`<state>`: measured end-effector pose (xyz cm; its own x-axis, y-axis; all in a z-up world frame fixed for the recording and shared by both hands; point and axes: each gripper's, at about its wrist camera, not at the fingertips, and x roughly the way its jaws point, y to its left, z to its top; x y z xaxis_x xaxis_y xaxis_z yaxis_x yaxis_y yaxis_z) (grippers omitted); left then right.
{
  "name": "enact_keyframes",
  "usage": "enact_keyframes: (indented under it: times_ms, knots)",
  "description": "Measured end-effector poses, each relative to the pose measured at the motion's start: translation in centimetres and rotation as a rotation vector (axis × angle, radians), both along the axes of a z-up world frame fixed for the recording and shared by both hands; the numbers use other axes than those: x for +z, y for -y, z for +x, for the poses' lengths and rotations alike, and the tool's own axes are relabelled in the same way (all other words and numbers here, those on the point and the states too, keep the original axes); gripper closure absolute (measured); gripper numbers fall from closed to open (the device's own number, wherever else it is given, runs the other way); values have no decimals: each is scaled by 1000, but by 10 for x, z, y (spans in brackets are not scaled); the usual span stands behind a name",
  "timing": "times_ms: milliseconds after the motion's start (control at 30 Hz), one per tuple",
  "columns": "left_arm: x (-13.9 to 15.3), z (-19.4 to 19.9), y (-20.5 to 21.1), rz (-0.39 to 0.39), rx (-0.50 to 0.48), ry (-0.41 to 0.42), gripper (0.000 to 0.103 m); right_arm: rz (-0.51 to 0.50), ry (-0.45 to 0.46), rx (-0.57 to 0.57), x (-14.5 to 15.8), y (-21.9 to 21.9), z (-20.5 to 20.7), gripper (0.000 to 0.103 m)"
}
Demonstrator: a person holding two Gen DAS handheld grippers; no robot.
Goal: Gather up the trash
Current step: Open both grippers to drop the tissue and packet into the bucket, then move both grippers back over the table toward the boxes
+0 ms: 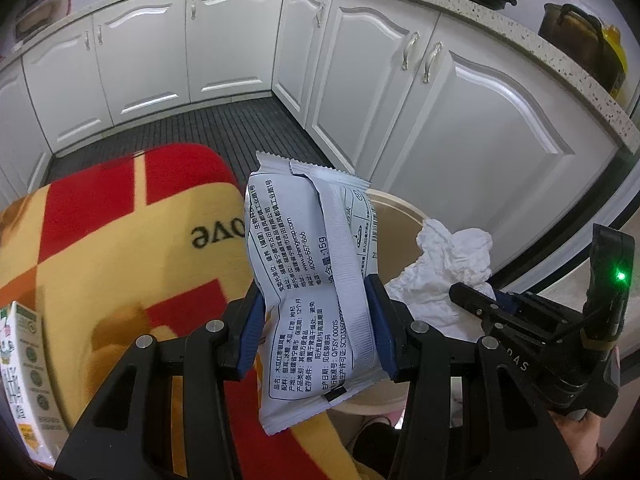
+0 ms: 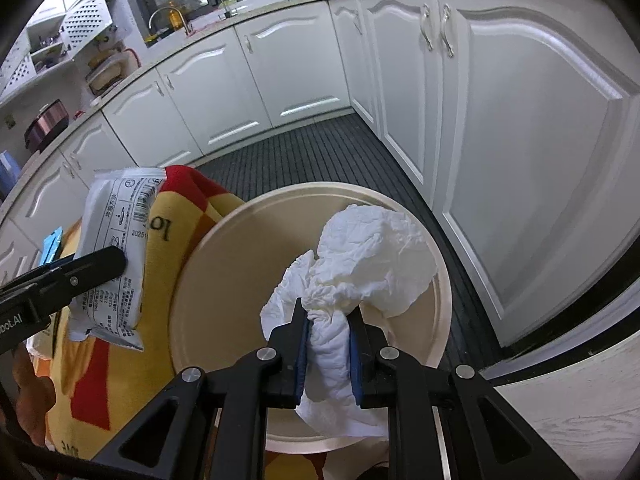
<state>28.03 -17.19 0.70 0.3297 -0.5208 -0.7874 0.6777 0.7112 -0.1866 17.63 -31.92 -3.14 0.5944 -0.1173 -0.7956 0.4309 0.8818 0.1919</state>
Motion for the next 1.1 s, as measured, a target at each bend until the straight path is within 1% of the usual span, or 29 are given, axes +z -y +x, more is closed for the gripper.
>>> enact_keyframes:
  times_ms: [167, 200, 267, 300, 333, 433, 667, 867, 1100]
  knots:
    - [-8, 4, 7, 8, -1, -28, 55, 1, -10, -11, -5, 4, 1, 88]
    - [-10, 4, 8, 7, 1, -37, 50, 1, -16, -11, -6, 5, 2, 86]
    - [-12, 7, 8, -2, 7, -55, 45, -1, -29, -15, -9, 6, 4, 75]
    - [-13, 8, 8, 1, 9, -59, 44, 0, -28, -17, -10, 6, 3, 62]
    - [-13, 8, 8, 4, 9, -58, 43, 1, -23, -19, -9, 6, 3, 58]
    - [-12, 7, 5, 13, 10, -54, 42, 4, -12, -19, -8, 6, 2, 58]
    - [-6, 6, -8, -6, 31, -67, 41, 28, -1, -20, -4, 2, -2, 58]
    - [2, 5, -25, -8, 64, -39, 41, 27, 7, -4, 1, -7, -3, 58]
    - [15, -1, -49, -7, 97, -6, 41, 7, 16, 42, 15, -32, -2, 57]
